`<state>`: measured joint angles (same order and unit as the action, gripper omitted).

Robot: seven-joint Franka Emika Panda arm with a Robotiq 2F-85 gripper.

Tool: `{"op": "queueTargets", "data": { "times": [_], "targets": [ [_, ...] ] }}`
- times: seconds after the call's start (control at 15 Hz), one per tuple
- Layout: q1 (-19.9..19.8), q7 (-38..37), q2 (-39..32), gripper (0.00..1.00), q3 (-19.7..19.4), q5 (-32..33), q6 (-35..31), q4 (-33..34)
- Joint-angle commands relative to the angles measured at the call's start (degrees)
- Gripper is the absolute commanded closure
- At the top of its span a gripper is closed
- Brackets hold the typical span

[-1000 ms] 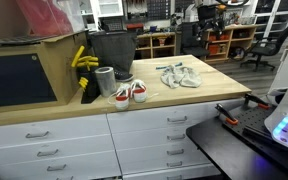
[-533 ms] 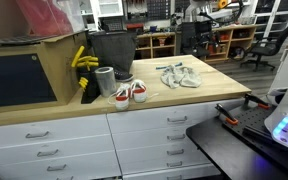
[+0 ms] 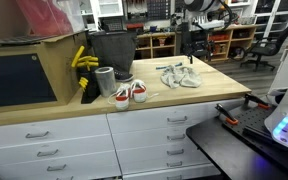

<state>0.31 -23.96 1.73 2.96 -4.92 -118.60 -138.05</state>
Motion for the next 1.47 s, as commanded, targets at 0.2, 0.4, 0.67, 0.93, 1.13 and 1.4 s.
{"op": "queueTargets", "data": {
  "times": [0.2, 0.4, 0.67, 0.93, 1.13, 1.4],
  "targets": [
    [0.5, -0.8, -0.3, 0.0, -0.3, 0.1, -0.8, 0.0],
    [1.2, -2.8, -2.5, 0.0, 0.3, 0.3, -6.4, -0.8],
    [3.1, -5.9, -5.6, 0.0, 1.0, 2.3, -17.5, -2.8],
    [5.7, -9.3, -9.8, 0.0, 1.0, 3.7, -25.7, -2.6],
    [7.6, -14.1, -12.2, 0.0, -0.1, 5.3, -33.9, -2.7],
    [8.8, -14.7, -15.3, 0.0, -1.1, 4.6, -37.3, -1.5]
  ]
}}
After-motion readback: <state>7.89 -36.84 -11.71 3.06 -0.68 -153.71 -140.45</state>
